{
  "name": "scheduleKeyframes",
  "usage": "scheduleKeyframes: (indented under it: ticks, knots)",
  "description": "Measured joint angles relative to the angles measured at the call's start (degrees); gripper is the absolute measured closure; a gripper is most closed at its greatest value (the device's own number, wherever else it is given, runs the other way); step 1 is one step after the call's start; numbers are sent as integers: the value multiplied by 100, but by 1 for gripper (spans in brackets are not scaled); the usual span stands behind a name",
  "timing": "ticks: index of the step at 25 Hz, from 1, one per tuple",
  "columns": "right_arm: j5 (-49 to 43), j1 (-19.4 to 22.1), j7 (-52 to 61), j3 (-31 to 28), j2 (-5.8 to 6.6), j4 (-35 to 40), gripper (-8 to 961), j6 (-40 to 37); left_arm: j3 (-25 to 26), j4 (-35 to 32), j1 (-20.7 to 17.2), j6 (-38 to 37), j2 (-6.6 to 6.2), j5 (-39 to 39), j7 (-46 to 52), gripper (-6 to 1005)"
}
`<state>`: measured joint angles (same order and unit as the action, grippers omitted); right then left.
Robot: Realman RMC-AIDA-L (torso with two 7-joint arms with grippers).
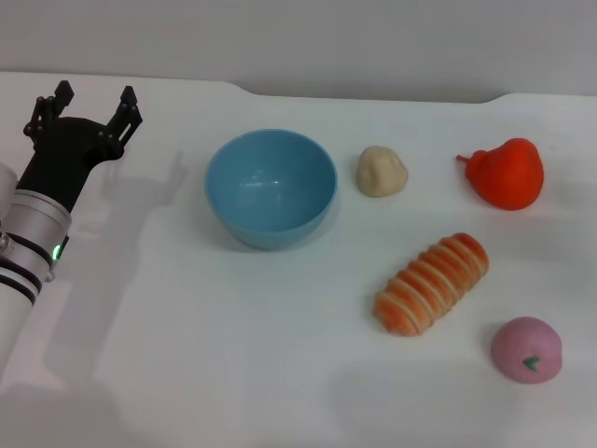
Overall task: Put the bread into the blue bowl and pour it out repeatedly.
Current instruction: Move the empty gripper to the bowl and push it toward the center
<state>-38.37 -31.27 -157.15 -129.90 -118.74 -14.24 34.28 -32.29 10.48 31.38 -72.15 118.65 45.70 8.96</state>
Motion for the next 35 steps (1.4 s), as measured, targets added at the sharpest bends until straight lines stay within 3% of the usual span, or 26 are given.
scheduleKeyframes:
  ticks: [6,12,16,24,29,32,35]
  knots:
    - [5,-31,0,0,0,0,413,0,9,-24,0,0,-3,-13,0,167]
    - [9,-55,0,10,6,0,413,0,494,-3,-12,57,10,-30,104,166]
    - [1,-80,0,8,8,0,412,0,527,-70,84,134,-33,9,626,167]
    - [-13,-103,-1,27,15,-21,412,0,398,-1223,660,1894,-84,1224,2257,169]
    - [-19,-136,-1,36,26,-43,412,0,-1013,-2174,1066,3149,-92,2240,4411,170]
    - [-21,-145,-1,40,27,-35,412,0,-2058,-2777,1042,3579,-76,2423,5459,171]
    - [-22,-142,-1,43,27,-29,412,0,-2484,-3160,878,3718,-48,2421,5837,171]
